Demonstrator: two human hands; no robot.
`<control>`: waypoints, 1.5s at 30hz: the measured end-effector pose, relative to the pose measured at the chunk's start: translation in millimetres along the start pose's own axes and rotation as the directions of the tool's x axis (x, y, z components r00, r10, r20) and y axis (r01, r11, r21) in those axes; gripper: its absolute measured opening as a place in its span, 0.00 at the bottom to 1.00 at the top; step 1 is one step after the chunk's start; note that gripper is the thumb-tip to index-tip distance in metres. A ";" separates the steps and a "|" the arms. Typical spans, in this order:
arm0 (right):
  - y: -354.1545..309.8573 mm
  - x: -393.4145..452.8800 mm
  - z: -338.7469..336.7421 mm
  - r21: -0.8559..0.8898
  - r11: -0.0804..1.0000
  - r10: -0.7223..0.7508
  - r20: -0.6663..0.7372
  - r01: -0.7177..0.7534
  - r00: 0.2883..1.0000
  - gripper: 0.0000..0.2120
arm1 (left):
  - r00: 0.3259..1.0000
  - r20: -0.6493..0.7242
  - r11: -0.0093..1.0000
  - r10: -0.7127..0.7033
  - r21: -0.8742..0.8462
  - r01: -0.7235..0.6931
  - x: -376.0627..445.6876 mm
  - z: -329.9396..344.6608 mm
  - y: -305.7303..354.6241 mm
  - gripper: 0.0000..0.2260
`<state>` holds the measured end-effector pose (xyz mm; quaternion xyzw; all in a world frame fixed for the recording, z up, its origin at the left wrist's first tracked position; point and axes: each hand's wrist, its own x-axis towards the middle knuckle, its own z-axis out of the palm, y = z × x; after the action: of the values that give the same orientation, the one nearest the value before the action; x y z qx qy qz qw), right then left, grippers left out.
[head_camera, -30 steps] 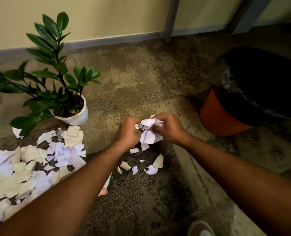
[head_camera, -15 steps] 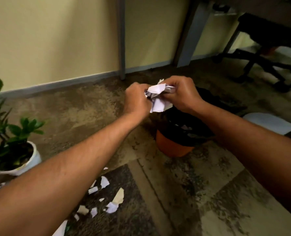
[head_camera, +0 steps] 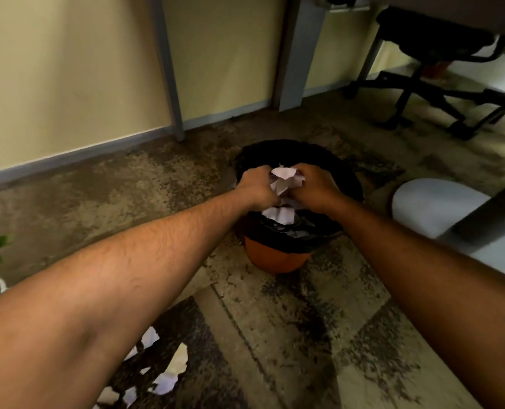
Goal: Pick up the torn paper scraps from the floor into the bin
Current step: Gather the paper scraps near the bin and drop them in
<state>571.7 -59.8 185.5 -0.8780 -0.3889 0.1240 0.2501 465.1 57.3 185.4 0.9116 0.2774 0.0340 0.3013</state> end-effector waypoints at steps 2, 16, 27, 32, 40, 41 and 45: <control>-2.6 -0.5 -2.1 0.040 0.998 0.049 0.140 -0.056 0.989 0.30 | 0.998 0.048 0.997 -0.039 -0.058 0.041 -1.0 -5.4 2.4 0.28; -82.4 -17.4 17.0 0.043 0.972 -0.224 -0.141 0.232 0.964 0.08 | 0.898 -0.439 0.961 0.026 -0.237 -0.143 -55.2 -32.8 -55.7 0.13; -130.9 -74.3 268.1 0.201 0.938 -0.341 0.370 0.284 0.864 0.05 | 0.858 -0.282 0.903 -0.430 -0.151 0.403 -240.1 69.0 -333.4 0.17; -104.1 -109.3 354.4 0.091 0.951 -0.302 0.494 0.297 0.815 0.18 | 0.840 -0.266 0.881 -0.472 -0.123 0.456 -278.9 99.7 -386.5 0.25; -70.6 -170.7 377.3 0.207 0.797 -0.580 0.521 0.567 0.626 0.26 | 0.883 -0.233 0.913 -0.408 -0.106 0.394 -265.8 121.9 -402.1 0.25; -70.5 -171.1 374.4 0.261 0.767 -0.631 0.470 0.586 0.617 0.22 | 0.891 -0.228 0.920 -0.393 -0.099 0.380 -265.8 127.0 -399.8 0.25; -97.0 -136.0 379.7 0.260 0.769 -0.634 0.191 0.584 0.750 0.12 | 0.951 -0.168 0.963 -0.261 -0.109 0.246 -283.8 145.3 -379.0 0.24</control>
<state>264.3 24.5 -79.9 -0.6503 -0.6713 0.1878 0.3019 75.0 82.7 -118.7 0.8477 0.4166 0.0894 0.3160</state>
